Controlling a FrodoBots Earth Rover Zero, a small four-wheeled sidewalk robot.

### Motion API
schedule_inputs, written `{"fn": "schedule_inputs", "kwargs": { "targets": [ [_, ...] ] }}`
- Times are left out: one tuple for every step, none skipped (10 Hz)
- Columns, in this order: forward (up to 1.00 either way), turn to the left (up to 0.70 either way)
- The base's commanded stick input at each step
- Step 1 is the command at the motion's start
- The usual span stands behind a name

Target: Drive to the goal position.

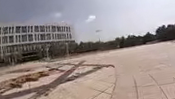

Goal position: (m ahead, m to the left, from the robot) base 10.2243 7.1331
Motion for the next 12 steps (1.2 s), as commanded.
{"fn": "schedule_inputs", "kwargs": {
  "targets": [
    [0.7, -0.33],
    [0.7, -0.33],
    [0.7, -0.33],
    [0.7, -0.33],
    [0.7, -0.33],
    [0.7, -0.33],
    [0.7, -0.33],
    [0.7, -0.33],
    [0.7, -0.08],
    [0.7, 0.02],
    [0.7, 0.02],
    [0.7, 0.02]
  ]
}}
